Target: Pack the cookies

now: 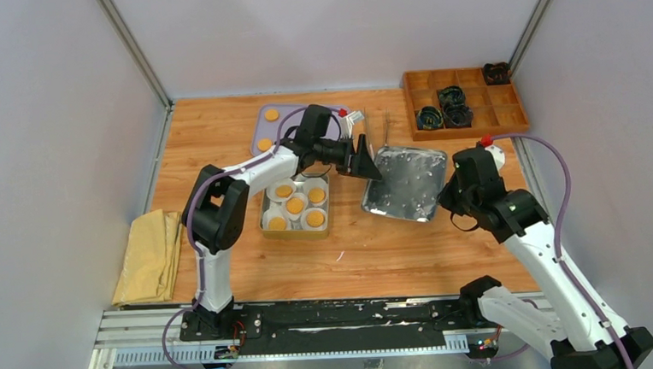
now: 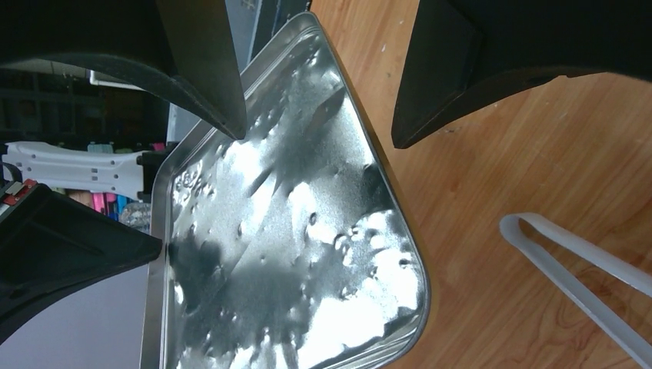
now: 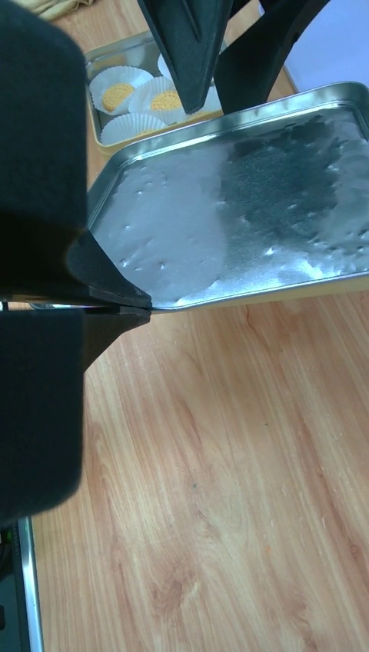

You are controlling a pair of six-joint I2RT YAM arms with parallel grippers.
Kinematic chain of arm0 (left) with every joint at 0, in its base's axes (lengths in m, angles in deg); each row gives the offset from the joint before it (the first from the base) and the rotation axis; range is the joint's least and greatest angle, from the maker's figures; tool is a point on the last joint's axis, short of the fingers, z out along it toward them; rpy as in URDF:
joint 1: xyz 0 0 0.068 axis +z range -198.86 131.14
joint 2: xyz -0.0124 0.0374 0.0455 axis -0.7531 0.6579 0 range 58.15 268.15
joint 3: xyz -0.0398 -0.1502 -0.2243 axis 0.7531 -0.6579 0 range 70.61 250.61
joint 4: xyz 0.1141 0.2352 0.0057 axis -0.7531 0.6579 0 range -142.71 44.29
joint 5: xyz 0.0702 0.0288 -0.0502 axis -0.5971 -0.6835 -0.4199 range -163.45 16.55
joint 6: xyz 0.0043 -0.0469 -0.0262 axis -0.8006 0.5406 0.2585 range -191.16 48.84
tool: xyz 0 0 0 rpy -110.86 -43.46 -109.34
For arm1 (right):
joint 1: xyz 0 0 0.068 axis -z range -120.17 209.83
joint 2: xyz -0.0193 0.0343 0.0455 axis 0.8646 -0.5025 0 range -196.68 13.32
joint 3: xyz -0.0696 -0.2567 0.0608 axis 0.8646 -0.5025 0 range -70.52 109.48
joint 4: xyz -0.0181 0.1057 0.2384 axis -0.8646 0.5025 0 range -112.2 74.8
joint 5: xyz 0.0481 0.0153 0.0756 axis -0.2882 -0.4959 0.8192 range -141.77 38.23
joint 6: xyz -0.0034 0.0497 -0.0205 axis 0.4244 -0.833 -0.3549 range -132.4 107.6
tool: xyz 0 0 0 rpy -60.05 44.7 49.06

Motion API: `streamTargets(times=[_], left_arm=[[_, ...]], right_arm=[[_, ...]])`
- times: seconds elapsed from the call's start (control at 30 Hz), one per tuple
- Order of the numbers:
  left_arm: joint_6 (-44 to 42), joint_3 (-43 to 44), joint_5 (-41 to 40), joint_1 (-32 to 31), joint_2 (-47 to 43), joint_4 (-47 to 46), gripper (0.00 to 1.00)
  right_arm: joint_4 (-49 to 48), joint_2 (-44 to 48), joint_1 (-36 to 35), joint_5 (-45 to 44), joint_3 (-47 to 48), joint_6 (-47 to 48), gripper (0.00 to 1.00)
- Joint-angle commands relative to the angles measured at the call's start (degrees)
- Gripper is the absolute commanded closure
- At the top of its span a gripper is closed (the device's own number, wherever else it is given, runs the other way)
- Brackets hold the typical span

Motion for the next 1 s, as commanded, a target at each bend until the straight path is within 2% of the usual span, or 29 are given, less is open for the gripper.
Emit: streamTargets(times=[0.0,0.07,0.1,0.2,0.3,0.33,0.37,0.47,0.63,0.77,0.83,0.97], left_arm=[[0.33,-1.46,2.97,-0.27,0.63,-2.24,0.25],[0.28,-1.83,2.83,-0.55,0.63,-2.24,0.28],[0.47,-1.56,3.04,-0.77,0.71,-2.24,0.33],[1.37,-0.21,4.16,-2.09,0.6,-2.24,0.64],[2.4,0.37,3.89,-3.1,-0.98,-2.24,0.85],[3.19,0.37,3.68,-3.13,-1.62,-2.28,0.97],[4.2,0.32,3.42,-3.13,-2.26,-3.77,1.0],[6.32,0.7,3.71,-3.16,-3.59,-4.35,1.0],[8.94,3.69,2.92,-1.79,-3.52,-0.38,1.0],[9.71,8.03,1.94,1.2,-2.44,4.42,1.0],[10.47,10.04,2.08,2.41,-1.7,6.49,1.0],[14.22,12.89,3.6,3.75,-0.36,7.04,1.0]], right_arm=[[-0.49,-0.27,-0.85,0.97,3.66,1.32,1.0],[-0.76,-0.75,-0.8,1.39,4.09,1.39,1.0],[-1.28,-1.01,-0.85,1.84,3.78,1.39,1.0],[-3.38,-2.25,-0.85,2.68,2.19,1.24,1.0],[-5.25,-3.18,-0.85,3.34,1.33,1.73,1.0],[-6.13,-3.53,-0.92,3.79,1.17,2.47,1.0],[-7.28,-3.83,-0.98,4.51,1.12,4.02,1.0],[-9.31,-5.47,-1.45,5.15,2.66,10.88,0.98],[-8.96,-7.52,-4.5,1.77,8.23,23.68,0.66],[-7.8,-9.02,-10.03,-1.45,11.44,29.46,0.48],[-8.1,-9.73,-14.63,-3.59,12.07,32.61,0.46],[-8.42,-13.09,-27.37,-16.01,13.17,38.89,0.45]])
